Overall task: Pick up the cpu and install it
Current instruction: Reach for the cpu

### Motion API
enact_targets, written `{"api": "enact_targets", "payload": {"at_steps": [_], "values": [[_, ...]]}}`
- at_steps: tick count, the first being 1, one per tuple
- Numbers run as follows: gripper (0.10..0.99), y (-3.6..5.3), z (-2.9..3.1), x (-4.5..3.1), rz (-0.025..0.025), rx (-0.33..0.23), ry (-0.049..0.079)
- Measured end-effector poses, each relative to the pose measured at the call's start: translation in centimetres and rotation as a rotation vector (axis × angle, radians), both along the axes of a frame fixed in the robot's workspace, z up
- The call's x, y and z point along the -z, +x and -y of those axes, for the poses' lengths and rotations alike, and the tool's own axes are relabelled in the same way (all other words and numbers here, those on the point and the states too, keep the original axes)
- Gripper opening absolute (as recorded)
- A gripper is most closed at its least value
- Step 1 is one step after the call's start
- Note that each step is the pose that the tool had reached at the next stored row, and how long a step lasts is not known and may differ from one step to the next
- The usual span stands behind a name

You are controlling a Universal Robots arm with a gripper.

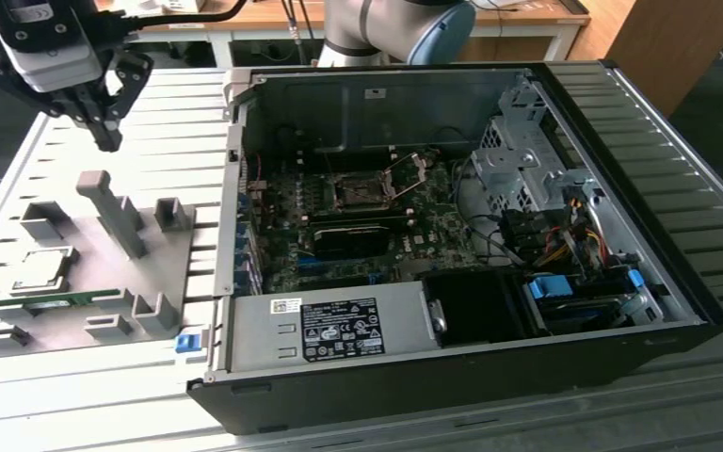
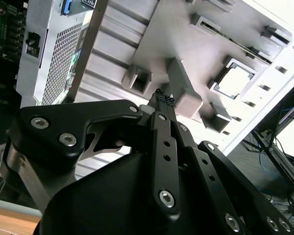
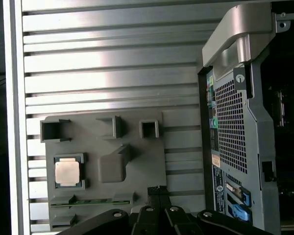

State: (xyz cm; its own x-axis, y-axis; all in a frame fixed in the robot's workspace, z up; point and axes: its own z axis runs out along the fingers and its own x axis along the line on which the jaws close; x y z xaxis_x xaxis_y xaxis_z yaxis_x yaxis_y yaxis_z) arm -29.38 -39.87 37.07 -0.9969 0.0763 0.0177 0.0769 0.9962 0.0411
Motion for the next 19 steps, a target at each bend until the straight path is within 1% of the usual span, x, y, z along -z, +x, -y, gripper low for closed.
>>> {"api": "enact_targets", "payload": {"at_steps": [6, 10, 15, 19], "values": [[0.106, -0.51, -0.01, 0.08, -0.0004, 0.0, 0.0], [0.106, -1.14, -0.12, 0.14, -0.0005, 0.0, 0.0], [0.106, -2.5, -0.35, 0.21, -0.0006, 0.0, 0.0], [0.106, -4.17, -0.47, 0.32, -0.001, 0.0, 0.0]]}}
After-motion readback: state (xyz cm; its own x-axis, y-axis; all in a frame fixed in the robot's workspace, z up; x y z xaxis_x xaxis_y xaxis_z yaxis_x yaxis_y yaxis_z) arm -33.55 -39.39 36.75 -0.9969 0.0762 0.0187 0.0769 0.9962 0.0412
